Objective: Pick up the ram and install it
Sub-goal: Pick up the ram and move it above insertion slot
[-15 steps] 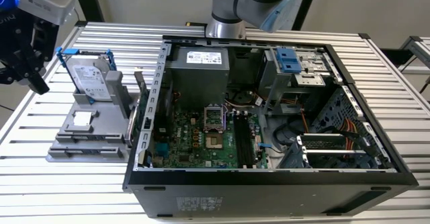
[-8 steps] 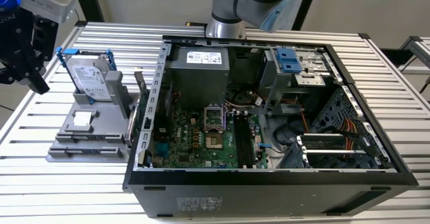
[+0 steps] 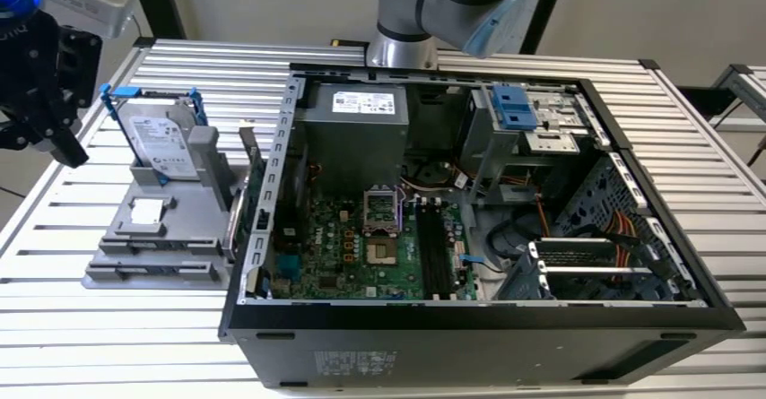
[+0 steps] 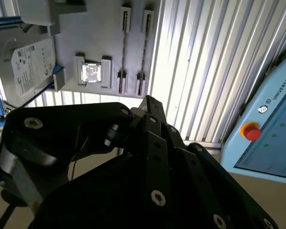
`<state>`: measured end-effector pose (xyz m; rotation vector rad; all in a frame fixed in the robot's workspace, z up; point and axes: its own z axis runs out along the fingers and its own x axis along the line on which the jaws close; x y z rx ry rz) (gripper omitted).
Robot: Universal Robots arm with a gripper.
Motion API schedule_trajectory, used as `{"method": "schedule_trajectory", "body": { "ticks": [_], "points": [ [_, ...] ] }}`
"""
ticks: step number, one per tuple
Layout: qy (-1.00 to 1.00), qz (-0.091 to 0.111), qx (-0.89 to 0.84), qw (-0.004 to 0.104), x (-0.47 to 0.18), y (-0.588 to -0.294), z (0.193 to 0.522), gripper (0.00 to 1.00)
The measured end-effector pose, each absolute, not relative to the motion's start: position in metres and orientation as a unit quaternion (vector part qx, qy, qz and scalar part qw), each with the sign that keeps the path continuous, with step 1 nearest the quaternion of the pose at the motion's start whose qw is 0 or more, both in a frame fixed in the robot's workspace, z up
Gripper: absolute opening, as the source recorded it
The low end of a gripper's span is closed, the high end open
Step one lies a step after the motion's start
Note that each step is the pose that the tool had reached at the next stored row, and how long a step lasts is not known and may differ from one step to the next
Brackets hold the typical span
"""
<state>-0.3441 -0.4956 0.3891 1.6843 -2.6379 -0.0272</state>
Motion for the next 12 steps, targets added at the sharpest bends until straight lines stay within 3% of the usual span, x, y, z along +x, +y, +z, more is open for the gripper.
{"method": "schedule_trajectory", "body": {
  "ticks": [12],
  "points": [
    [-0.823,-0.008,0.568,0.006,-0.3442,-0.4954,0.3891,0.00]
  ]
}}
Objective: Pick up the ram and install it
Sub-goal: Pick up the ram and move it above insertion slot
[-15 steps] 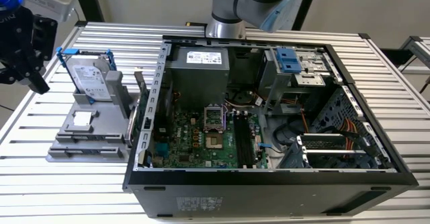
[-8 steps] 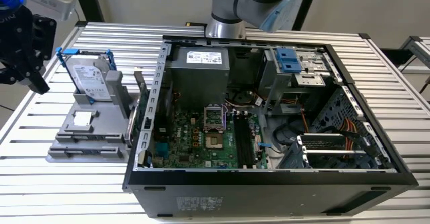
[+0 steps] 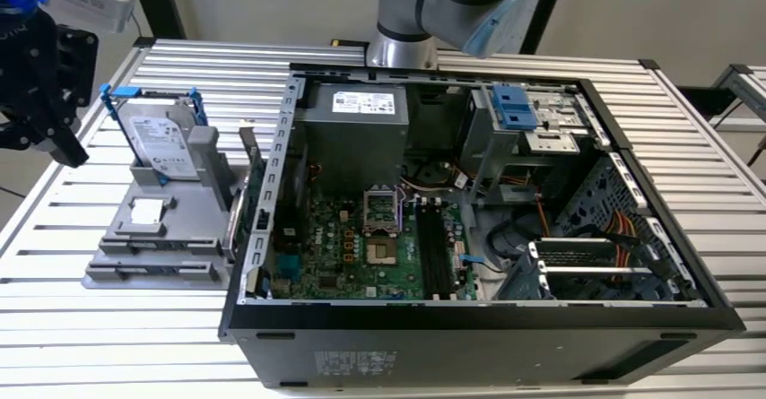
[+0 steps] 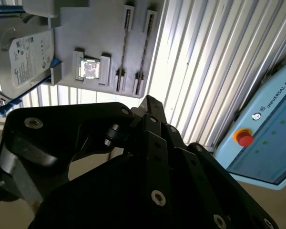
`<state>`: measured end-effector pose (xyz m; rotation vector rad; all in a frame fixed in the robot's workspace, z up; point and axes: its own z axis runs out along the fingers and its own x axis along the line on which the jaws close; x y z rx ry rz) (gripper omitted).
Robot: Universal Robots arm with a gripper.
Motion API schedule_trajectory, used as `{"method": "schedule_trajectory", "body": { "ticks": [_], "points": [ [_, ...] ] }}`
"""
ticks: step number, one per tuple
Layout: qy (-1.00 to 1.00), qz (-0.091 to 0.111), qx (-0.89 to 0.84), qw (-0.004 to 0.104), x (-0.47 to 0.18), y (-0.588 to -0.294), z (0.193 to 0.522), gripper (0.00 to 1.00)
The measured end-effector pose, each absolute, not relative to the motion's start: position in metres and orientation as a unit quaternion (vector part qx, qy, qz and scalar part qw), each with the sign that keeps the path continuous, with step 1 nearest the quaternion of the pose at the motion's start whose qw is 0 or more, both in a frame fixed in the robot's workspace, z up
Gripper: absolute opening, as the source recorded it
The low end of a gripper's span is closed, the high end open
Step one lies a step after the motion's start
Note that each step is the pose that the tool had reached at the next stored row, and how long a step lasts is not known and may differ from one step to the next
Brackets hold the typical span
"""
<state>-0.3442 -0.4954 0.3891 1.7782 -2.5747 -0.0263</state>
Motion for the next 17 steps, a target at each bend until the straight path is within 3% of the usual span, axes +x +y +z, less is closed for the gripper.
{"method": "schedule_trajectory", "body": {
  "ticks": [17],
  "points": [
    [-0.782,-0.008,0.623,0.007,-0.3449,-0.4880,0.3890,0.00]
  ]
}}
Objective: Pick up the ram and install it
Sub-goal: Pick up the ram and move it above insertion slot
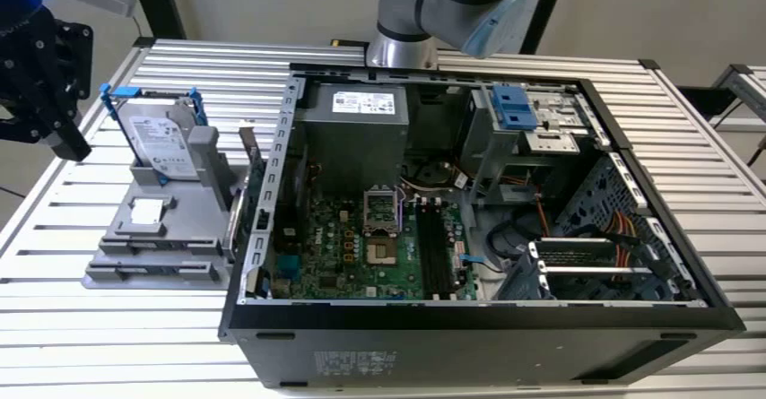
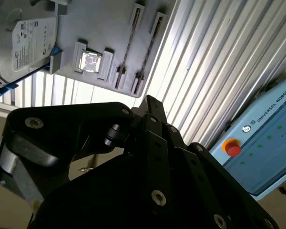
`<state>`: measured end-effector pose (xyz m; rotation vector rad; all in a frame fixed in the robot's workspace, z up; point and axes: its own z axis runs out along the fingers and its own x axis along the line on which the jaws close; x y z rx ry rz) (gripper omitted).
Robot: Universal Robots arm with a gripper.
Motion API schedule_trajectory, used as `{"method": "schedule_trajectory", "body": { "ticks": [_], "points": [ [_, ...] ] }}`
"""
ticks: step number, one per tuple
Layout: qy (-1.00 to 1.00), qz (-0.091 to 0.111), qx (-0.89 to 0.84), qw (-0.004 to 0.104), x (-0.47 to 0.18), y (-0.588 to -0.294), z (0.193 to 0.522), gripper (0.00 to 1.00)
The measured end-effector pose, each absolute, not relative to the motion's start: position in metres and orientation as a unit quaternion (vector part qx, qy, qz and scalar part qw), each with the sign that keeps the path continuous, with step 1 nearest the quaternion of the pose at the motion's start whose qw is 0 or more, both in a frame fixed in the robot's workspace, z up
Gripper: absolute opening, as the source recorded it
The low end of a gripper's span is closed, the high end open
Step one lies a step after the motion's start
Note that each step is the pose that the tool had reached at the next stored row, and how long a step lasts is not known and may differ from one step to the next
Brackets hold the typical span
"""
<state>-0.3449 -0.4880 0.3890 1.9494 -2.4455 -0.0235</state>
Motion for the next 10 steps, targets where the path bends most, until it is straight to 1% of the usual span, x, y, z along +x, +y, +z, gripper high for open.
{"method": "schedule_trajectory", "body": {
  "ticks": [10],
  "points": [
    [-0.756,-0.006,0.654,0.008,-0.3456,-0.4792,0.3891,0.00]
  ]
}}
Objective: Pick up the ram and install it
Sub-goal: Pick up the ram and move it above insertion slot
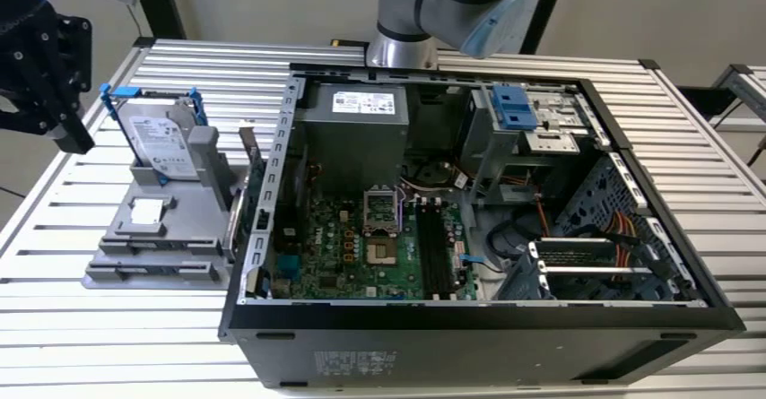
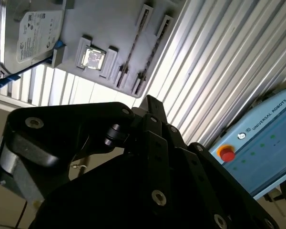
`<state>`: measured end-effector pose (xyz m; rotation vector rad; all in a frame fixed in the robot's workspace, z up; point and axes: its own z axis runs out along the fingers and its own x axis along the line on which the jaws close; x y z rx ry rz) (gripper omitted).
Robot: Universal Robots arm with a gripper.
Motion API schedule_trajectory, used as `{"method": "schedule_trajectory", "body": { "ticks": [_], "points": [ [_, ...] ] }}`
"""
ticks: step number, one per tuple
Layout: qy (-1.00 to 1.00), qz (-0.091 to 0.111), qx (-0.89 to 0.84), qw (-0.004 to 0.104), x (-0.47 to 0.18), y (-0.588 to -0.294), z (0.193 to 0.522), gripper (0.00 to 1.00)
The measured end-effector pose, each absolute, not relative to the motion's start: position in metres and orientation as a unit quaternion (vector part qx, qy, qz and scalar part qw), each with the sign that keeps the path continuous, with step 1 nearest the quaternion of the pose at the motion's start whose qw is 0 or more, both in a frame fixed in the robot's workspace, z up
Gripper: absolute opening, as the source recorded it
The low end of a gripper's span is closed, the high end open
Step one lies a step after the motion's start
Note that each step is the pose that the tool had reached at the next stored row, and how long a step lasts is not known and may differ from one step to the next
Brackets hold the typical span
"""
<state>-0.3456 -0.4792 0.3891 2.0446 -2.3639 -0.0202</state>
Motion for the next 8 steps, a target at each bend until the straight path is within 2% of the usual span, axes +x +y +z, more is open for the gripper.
{"method": "schedule_trajectory", "body": {
  "ticks": [8],
  "points": [
    [-0.734,-0.006,0.679,0.009,-0.3461,-0.4729,0.3890,0.00]
  ]
}}
